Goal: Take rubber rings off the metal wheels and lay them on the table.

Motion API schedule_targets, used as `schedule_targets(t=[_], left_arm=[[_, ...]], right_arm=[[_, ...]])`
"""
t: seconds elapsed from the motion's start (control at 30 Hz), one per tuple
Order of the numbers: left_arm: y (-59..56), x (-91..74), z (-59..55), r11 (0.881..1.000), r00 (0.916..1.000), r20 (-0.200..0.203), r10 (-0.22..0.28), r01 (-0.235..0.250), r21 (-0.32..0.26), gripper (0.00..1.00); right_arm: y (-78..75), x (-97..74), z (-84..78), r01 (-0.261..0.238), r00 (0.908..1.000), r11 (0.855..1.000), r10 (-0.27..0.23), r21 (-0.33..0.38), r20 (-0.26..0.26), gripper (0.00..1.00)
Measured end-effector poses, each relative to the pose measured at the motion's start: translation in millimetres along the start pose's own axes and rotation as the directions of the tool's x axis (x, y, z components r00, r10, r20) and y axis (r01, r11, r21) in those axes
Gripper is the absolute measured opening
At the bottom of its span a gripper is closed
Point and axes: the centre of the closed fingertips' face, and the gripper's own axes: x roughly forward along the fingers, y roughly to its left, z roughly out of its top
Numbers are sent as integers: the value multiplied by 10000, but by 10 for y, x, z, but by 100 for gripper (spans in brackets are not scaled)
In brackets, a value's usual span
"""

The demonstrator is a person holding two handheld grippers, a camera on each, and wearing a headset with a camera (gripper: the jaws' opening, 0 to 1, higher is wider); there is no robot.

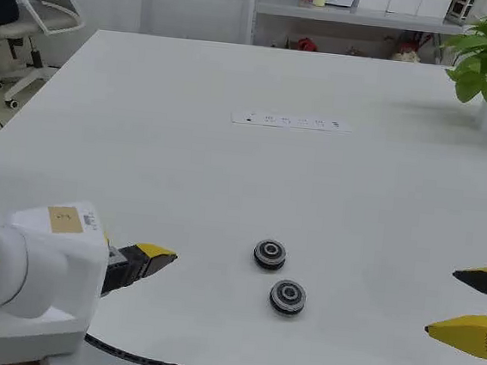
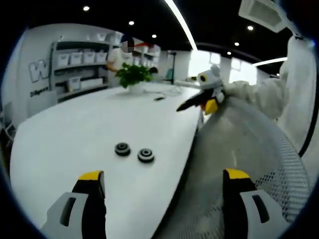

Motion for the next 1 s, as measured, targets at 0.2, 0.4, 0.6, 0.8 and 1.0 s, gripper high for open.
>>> schedule_targets(t=[0.2,0.4,0.6,0.8,1.0], left_arm=[[25,-1,-2,9999,10000,0,87,-87,-75,100],[68,-39,1,9989,9992,91,389,-387,-262,100],[69,-111,41,9961,9969,300,730,-714,-519,100],[98,-174,90,9907,9923,359,1186,-1158,-718,100],[123,-206,163,9825,9851,595,1616,-1550,-1028,100]], right_arm=[[14,3,-31,-4,9996,9992,-8,-403,-299,93],[-1,9,-22,-296,9993,9989,287,-368,-249,94],[27,43,-68,-675,9953,9941,612,-848,-747,94],[-33,61,-65,-912,9922,9893,804,-1142,-953,94],[-97,95,-64,-1256,9873,9847,1121,-1208,-1125,93]])
